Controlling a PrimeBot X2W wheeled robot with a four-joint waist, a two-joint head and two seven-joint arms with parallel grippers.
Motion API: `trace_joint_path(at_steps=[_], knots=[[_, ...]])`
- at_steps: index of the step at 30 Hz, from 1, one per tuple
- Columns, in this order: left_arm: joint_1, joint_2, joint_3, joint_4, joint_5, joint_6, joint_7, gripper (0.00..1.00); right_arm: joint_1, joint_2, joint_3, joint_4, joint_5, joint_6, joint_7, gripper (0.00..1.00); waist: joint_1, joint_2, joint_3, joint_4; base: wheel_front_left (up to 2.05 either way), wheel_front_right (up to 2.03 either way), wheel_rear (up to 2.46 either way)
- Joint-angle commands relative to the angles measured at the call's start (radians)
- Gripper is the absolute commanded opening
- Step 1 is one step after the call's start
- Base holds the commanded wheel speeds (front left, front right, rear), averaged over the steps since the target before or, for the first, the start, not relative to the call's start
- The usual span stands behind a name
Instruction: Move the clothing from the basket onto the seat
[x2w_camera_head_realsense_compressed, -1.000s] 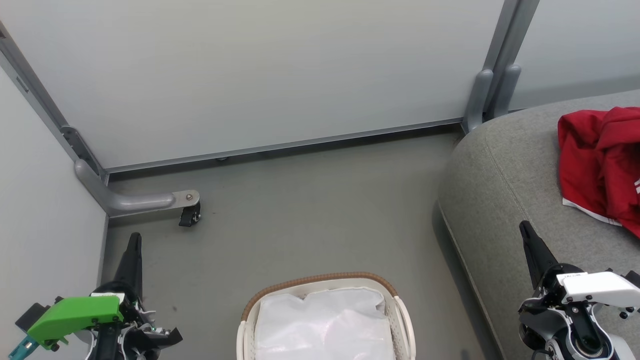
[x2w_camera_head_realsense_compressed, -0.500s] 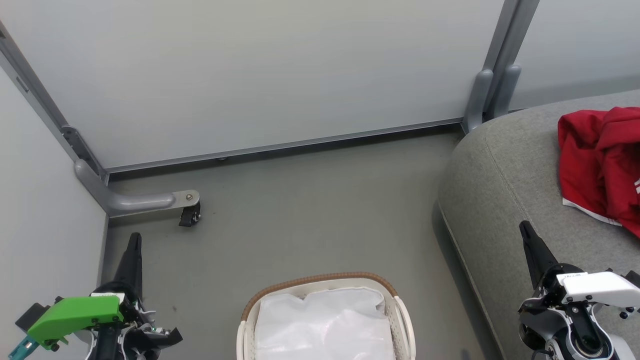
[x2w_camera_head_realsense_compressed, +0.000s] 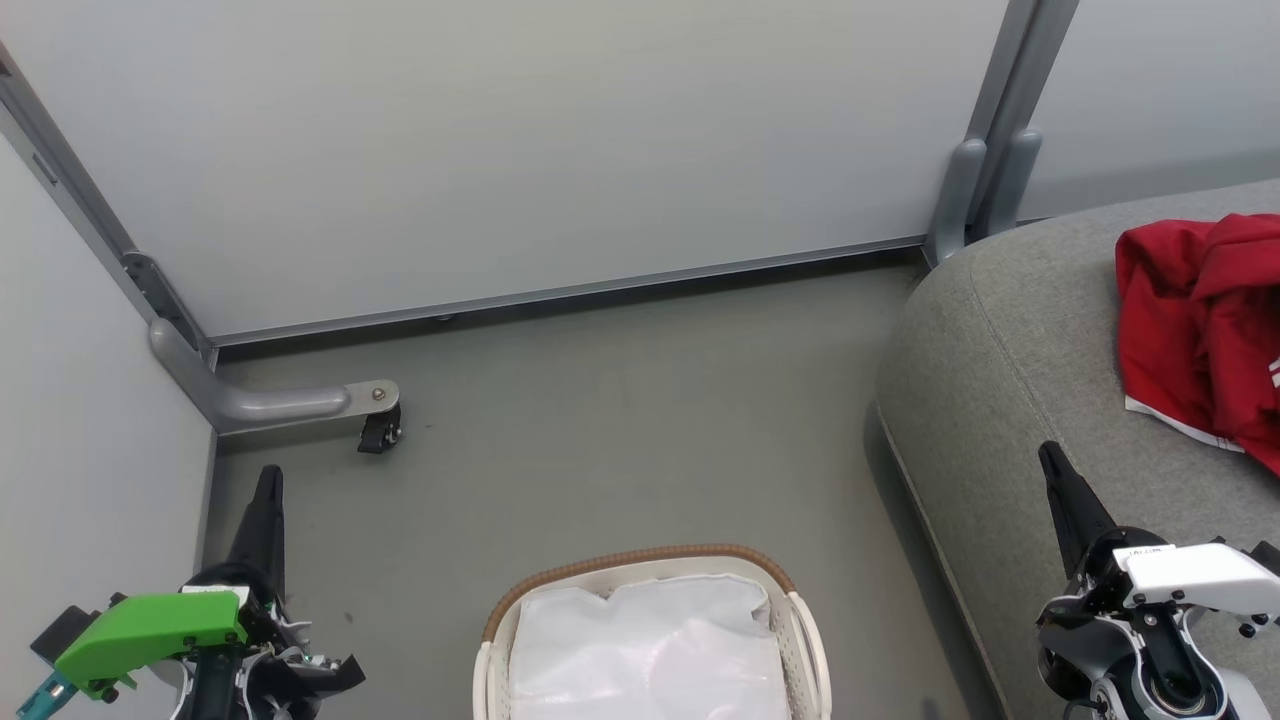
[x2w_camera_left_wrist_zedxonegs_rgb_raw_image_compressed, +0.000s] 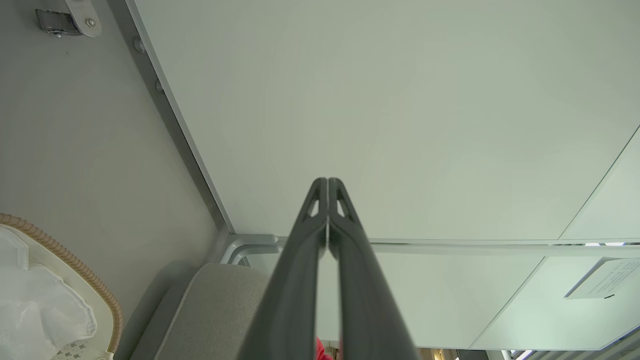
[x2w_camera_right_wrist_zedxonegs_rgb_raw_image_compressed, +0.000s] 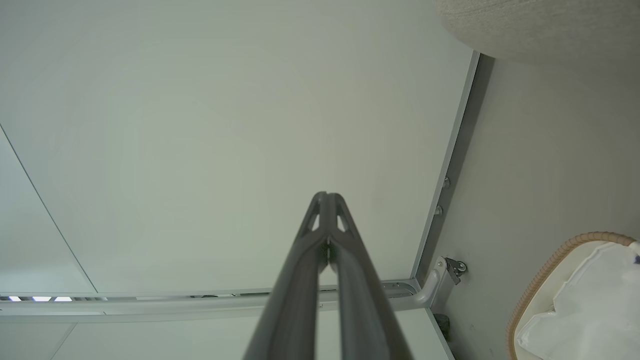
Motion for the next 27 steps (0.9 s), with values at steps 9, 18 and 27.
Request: trace_joint_path(at_steps=[9,18,27], knots=[[-0.009,0.005,0.002,-0.001,-0.003,-0.004,0.003,0.00,0.011,-0.006,-0.002,-0.004,0.003,0.000,0.003,0.00,0.0000,0.0000,0.000,0.000,0.00,0.00,0.00],[-0.009,0.005,0.002,-0.001,-0.003,-0.004,0.003,0.00,0.011,-0.006,-0.002,-0.004,0.003,0.000,0.003,0.00,0.0000,0.0000,0.000,0.000,0.00,0.00,0.00],[-0.009,0.005,0.002,-0.001,-0.003,-0.004,0.003,0.00,0.011,-0.006,-0.002,-0.004,0.003,0.000,0.003,0.00,0.0000,0.0000,0.000,0.000,0.00,0.00,0.00]])
